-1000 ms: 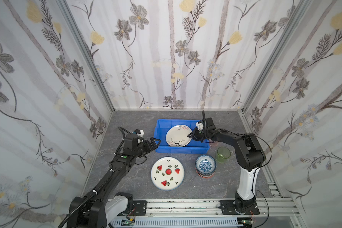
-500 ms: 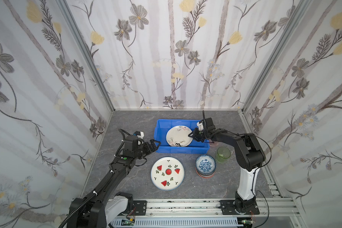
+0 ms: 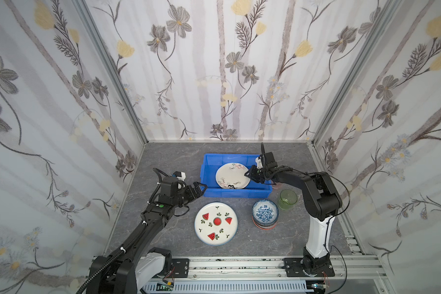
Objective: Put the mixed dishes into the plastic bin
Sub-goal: 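Set the plate flat in the bin while holding its rim with the right gripper, then open the right gripper, lift it out of the bin toward the watermelon plate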
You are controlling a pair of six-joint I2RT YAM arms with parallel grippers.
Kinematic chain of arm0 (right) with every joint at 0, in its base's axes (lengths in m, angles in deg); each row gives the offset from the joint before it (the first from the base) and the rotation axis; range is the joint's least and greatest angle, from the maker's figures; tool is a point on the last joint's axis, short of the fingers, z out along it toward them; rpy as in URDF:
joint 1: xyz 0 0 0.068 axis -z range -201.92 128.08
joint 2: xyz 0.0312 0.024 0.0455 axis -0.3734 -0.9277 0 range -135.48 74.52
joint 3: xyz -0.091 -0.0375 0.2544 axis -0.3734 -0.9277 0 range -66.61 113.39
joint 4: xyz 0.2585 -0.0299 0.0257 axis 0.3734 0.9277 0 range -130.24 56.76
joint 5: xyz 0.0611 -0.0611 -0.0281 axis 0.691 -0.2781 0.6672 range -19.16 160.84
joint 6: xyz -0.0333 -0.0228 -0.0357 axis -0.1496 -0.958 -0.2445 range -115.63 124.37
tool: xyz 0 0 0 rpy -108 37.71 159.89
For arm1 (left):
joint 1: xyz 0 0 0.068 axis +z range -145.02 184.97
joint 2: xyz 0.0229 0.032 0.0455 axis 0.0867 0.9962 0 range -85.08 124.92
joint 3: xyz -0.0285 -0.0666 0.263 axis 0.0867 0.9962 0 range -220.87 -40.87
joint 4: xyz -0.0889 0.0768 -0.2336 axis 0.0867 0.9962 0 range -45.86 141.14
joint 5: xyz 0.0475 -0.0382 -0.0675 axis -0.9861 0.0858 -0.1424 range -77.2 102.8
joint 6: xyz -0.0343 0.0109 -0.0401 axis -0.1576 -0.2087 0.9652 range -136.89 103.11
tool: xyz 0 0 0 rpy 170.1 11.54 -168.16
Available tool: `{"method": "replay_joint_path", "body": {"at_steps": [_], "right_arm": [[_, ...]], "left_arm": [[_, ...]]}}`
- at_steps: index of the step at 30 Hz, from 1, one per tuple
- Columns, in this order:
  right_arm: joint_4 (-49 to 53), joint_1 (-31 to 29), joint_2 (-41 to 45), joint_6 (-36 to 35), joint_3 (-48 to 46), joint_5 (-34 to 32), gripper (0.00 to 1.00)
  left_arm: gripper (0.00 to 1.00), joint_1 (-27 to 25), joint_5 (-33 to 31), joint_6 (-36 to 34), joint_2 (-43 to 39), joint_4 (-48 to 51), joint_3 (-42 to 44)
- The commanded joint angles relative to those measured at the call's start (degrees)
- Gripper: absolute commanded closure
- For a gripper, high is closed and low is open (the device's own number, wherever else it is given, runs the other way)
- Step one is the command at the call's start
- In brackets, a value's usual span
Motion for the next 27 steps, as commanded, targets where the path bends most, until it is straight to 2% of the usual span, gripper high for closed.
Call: {"method": "replay_joint_path", "body": {"at_steps": [1, 15, 22, 26, 27], "right_arm": [[-0.6, -0.4, 0.5, -0.8, 0.9, -2.4, 0.67], [1.4, -1.7, 3.7, -1.6, 1.9, -9.2, 0.46], [5.2, -4.2, 11.5, -3.9, 2.7, -14.2, 0.34], [8.1, -6.9, 16.6, -5.7, 3.0, -17.5, 0.28], [8.8, -7.9, 17.9, -6.1, 3.1, -18.3, 0.23]], "left_arm": [[0.00, 0.1, -0.3, -0.5, -0.3, -0.6, 0.3], [0.00, 0.1, -0.1, -1.2, -1.0, -0.5, 0.7], [0.00, 0.1, -0.5, 0.4, -1.5, 2.1, 0.2], [0.00, 0.1, -4.8, 0.8, -3.8, 6.7, 0.1], [0.00, 0.1, -5.6, 1.3, -4.5, 8.1, 0.2]]}}
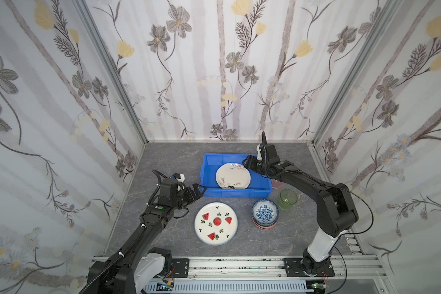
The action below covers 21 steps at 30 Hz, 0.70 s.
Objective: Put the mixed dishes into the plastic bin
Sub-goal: 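Open the right gripper, lift it out of the bin toward the watermelon plate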
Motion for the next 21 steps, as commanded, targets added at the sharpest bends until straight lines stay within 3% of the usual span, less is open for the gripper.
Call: {"method": "replay_joint_path", "body": {"at_steps": [1, 4, 8, 15, 21], "right_arm": [[2.9, -2.7, 3.6, -2.3, 0.8, -4.4, 0.13], [5.0, -6.3, 6.8, -3.2, 0.5, -6.5, 0.01], [7.3, -10.3, 11.2, -4.0, -1.5, -8.4, 0.00], [9.4, -15.3, 18.5, -8.3, -5.2, -2.3, 0.01], [9.8, -17.6, 22.4, -10.6, -10.3, 1.8, 0.03]], "left_arm": [[0.00, 0.1, -4.1, 1.5, -2.0, 5.6, -0.4], [0.00, 0.1, -5.3, 2.9, -4.3, 10.2, 0.2], [0.00, 0.0, -7.1, 3.4, -8.6, 13.6, 1.5], [0.00, -0.7, -11.7, 8.1, -12.5, 19.4, 2.4], [0.00, -1.6, -9.6, 8.8, -15.2, 19.9, 3.8]]}}
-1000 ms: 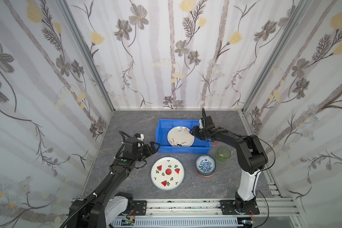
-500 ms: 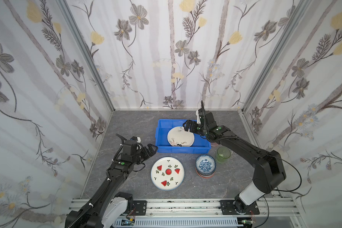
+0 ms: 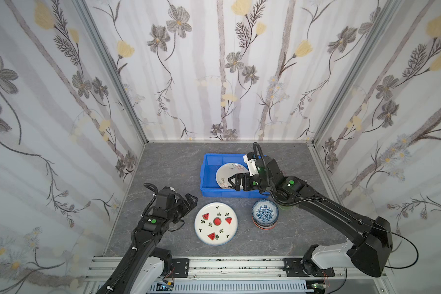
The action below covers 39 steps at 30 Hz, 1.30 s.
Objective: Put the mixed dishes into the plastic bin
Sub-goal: 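Open the right gripper, lift it out of the bin toward the watermelon plate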
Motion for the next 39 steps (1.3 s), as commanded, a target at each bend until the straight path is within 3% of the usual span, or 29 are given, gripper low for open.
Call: {"method": "replay_joint_path", "body": {"at_steps": [1, 6, 10, 17, 23, 31, 39], "right_arm": [[0.2, -0.7, 1.3, -2.8, -3.0, 3.8, 0.04], [2.1, -1.5, 1.3, -5.4, -4.1, 6.1, 0.06], [4.4, -1.7, -0.6, -8.6, -3.6, 6.3, 0.06], [5.2, -2.1, -4.6, -11.9, -3.9, 8.1, 0.07], [5.9, -2.1, -8.3, -13.6, -3.7, 9.5, 0.07], [5.9, -3.4, -11.3, -14.0, -3.8, 10.2, 0.07], [4.6, -5.0, -14.6, -12.9, -3.5, 10.6, 0.08]], "left_arm": [[0.00, -0.3, 1.1, 1.8, -1.0, 1.0, 0.6], [0.00, -2.3, 3.7, 3.8, -1.1, 2.1, 1.7], [0.00, -7.9, -1.7, 4.8, -1.5, 3.9, 1.9], [0.00, -14.8, -4.8, 11.6, -2.7, 4.5, 4.6], [0.00, -17.4, -5.2, 17.3, -5.7, 4.8, 7.4], [0.00, -21.4, -4.4, 18.3, -4.4, 5.4, 6.9], [0.00, -22.3, -4.4, 18.4, -4.4, 5.4, 8.0]]}}
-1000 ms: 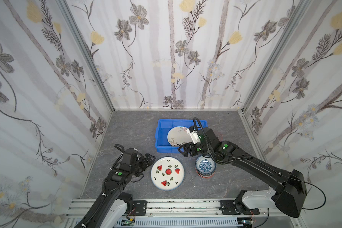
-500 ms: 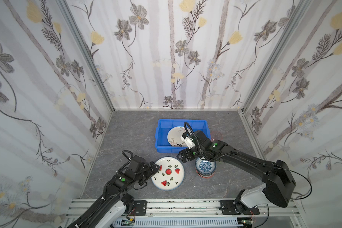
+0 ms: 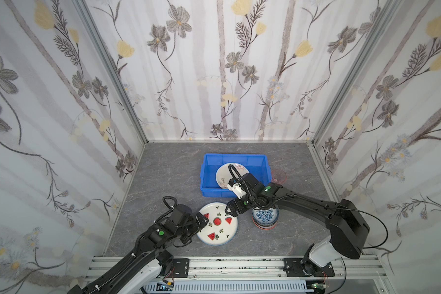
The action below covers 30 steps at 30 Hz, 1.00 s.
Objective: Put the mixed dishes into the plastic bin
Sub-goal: 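Open the right gripper, lift it out of the bin toward the watermelon plate, then lower the right gripper onto the watermelon plate rim and grip it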
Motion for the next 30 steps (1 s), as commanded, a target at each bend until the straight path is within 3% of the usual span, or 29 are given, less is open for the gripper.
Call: {"method": "replay_joint_path", "body": {"at_steps": [1, 30], "right_arm": [[-1.7, -0.7, -1.5, 0.6, 0.4, 0.4, 0.08], [-0.5, -3.4, -8.8, 3.0, 3.1, -1.0, 0.09]], "left_arm": [[0.00, 0.0, -0.8, 0.4, -0.3, 0.4, 0.6], [0.00, 0.0, -1.4, 3.6, -7.6, 0.1, 3.0]]}}
